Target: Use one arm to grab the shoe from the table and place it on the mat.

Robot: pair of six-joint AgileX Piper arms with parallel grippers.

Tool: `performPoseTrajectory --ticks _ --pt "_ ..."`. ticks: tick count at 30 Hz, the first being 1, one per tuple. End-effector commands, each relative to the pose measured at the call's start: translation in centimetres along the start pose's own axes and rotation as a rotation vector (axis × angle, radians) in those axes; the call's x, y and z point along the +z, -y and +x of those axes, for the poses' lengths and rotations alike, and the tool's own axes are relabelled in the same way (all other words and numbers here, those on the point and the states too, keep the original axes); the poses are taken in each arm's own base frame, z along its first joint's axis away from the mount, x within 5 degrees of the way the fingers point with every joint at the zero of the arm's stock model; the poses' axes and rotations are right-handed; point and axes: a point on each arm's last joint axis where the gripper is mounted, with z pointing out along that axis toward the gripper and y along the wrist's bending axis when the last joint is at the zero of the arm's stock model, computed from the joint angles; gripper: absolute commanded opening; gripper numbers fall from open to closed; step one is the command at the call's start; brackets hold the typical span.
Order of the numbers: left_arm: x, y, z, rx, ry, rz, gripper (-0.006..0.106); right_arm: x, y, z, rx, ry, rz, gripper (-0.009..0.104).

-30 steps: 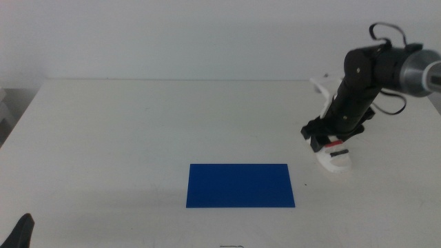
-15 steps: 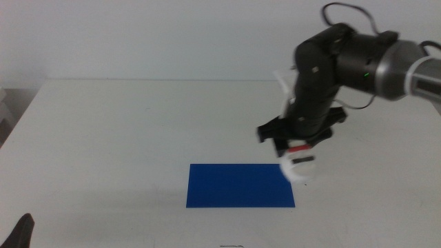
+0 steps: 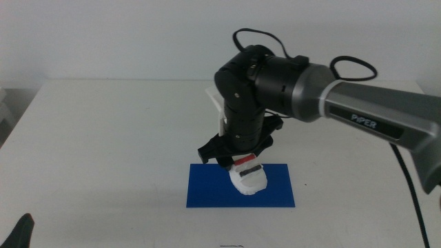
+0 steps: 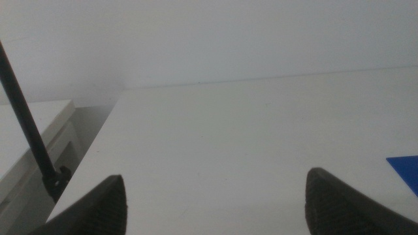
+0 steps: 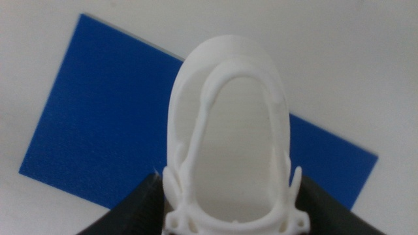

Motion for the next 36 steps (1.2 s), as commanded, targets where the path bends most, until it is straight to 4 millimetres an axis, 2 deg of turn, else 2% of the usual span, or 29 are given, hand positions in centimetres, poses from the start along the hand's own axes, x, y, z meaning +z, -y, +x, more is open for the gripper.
performPoseTrajectory --ticks 1,12,15,18,24,28,33,34,36 --pt "-0.2 -0.1 -0.9 -0.023 0.101 -0.004 0.094 -3.5 0.3 -1.0 -0.049 0.099 0.01 -0.001" --pt "-0.2 -0.1 -0.9 -0.023 0.101 -0.004 0.094 -3.4 0.4 -1.1 -0.062 0.103 0.031 -0.001" --pt "-0.2 -0.1 -0.9 -0.023 0.101 -0.004 0.094 -3.4 -0.1 -0.8 0.052 0.078 -0.032 -0.001" --pt "-0.2 -0.1 -0.9 -0.023 0.101 -0.004 0.094 -3.3 -0.6 -0.7 0.242 0.052 -0.098 -0.001" --pt "-0.2 -0.1 -0.9 -0.023 0.101 -0.004 0.094 -2.9 -0.5 -0.9 0.606 0.052 -0.079 -0.001" --pt "-0.2 -0.1 -0.9 -0.023 0.101 -0.004 0.094 -2.2 -0.2 -0.9 1.037 0.038 -0.054 -0.001" --pt "-0.2 -0.1 -0.9 -0.023 0.101 -0.004 0.094 -1.7 0.1 -0.4 1.691 0.014 0.022 -0.001" --pt "-0.2 -0.1 -0.9 -0.023 0.101 -0.004 0.094 -1.6 0.2 -0.2 1.777 0.009 0.046 -0.001" --pt "-0.2 -0.1 -0.9 -0.023 0.101 -0.004 0.094 -1.5 0.6 -0.1 1.767 0.029 0.088 -0.001"
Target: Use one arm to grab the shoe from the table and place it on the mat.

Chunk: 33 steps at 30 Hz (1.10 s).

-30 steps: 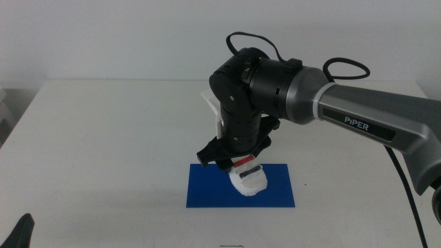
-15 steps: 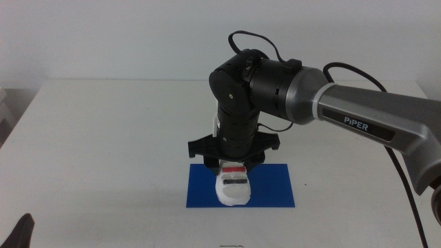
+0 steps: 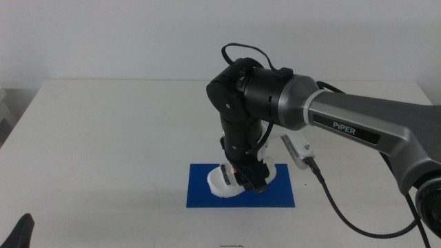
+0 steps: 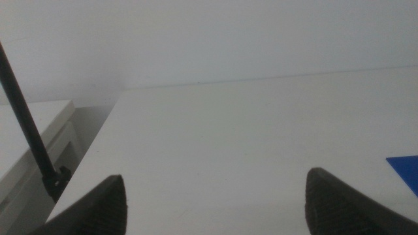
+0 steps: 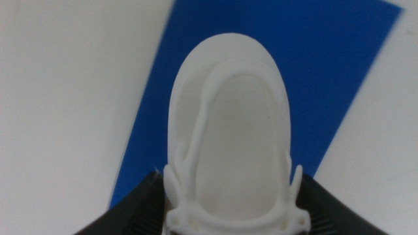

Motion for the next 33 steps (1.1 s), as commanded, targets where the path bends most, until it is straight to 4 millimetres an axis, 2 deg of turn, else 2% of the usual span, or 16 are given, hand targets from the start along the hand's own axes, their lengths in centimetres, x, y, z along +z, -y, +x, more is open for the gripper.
performPoseTrajectory --ticks 1,13,23,33 --pt "-0.2 -0.1 -0.9 -0.023 0.101 -0.004 0.094 -3.5 -0.6 -1.7 0.081 0.042 -0.076 -0.001" --pt "-0.2 -0.1 -0.9 -0.023 0.101 -0.004 0.094 -3.5 -0.1 -2.0 0.083 0.074 -0.028 -0.001" --pt "-0.2 -0.1 -0.9 -0.023 0.101 -0.004 0.094 -1.3 -0.3 -0.9 0.138 -0.056 0.038 -0.001" --pt "-0.2 -0.1 -0.9 -0.023 0.101 -0.004 0.094 -1.0 -0.6 -1.5 0.154 -0.051 0.041 -0.001"
